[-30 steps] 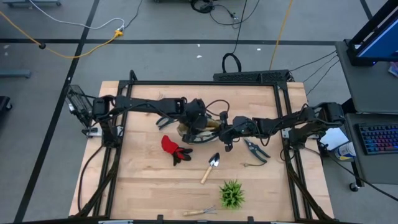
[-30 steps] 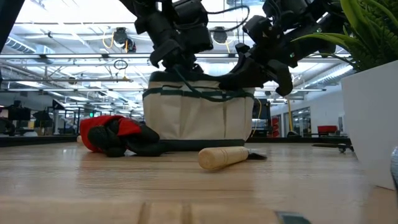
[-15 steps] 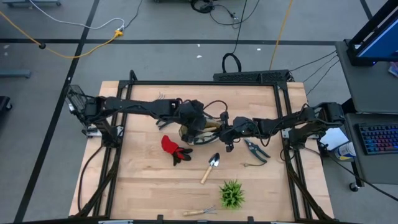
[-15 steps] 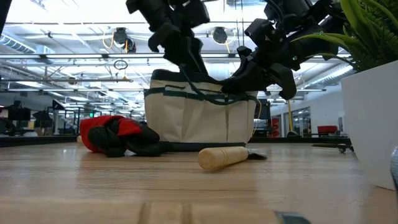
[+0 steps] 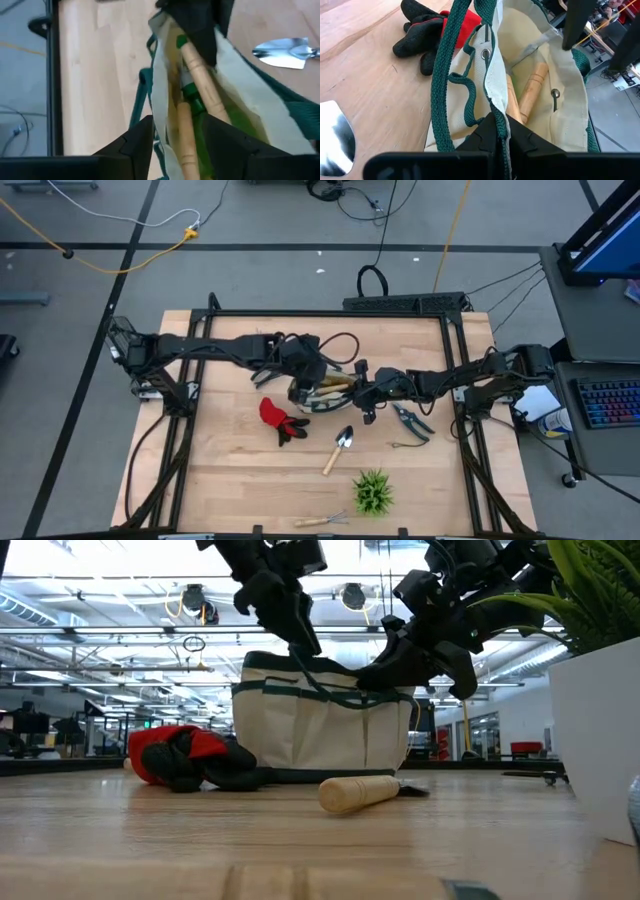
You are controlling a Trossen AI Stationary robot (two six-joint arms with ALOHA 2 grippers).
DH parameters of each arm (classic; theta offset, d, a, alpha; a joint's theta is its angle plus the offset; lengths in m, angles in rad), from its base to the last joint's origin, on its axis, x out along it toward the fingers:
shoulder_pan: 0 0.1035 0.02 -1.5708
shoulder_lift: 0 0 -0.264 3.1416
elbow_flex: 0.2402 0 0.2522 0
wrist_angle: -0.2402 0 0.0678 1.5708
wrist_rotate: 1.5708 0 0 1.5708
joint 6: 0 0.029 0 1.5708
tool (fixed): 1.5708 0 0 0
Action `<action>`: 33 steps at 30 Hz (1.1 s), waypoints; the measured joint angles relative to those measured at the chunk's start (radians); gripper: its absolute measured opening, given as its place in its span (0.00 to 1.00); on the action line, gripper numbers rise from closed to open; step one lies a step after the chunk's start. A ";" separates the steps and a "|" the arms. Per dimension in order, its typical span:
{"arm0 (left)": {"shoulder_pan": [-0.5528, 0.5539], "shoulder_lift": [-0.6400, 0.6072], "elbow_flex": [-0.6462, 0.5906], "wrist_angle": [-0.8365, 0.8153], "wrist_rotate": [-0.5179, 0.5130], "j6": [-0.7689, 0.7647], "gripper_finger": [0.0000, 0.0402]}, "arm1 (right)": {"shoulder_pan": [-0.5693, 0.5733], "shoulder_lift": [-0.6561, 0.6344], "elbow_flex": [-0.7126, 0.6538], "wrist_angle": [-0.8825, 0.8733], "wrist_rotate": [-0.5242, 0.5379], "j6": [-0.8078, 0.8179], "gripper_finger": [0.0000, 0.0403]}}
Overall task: Pick & Place Garden tools in Gardening bag
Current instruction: Put the left brown trowel into the gardening bag
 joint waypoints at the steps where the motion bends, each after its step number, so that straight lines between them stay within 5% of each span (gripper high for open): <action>1: 0.005 0.002 -0.004 -0.001 -0.009 -0.012 0.41 | 0.000 0.000 0.000 0.000 0.000 0.000 0.01; 5: 0.036 0.001 -0.020 0.002 -0.040 -0.074 0.39 | 0.000 0.000 0.000 0.000 -0.001 0.001 0.01; 17: 0.081 0.001 -0.091 0.082 0.094 -0.110 0.38 | 0.000 0.000 0.000 0.000 -0.002 0.001 0.02; 25: 0.099 0.001 -0.091 0.113 0.001 -0.051 0.05 | 0.000 0.000 -0.002 0.033 -0.001 -0.001 0.02; 33: 0.107 0.001 -0.091 0.197 -0.049 -0.034 0.01 | 0.000 -0.009 -0.002 0.117 0.000 -0.001 0.02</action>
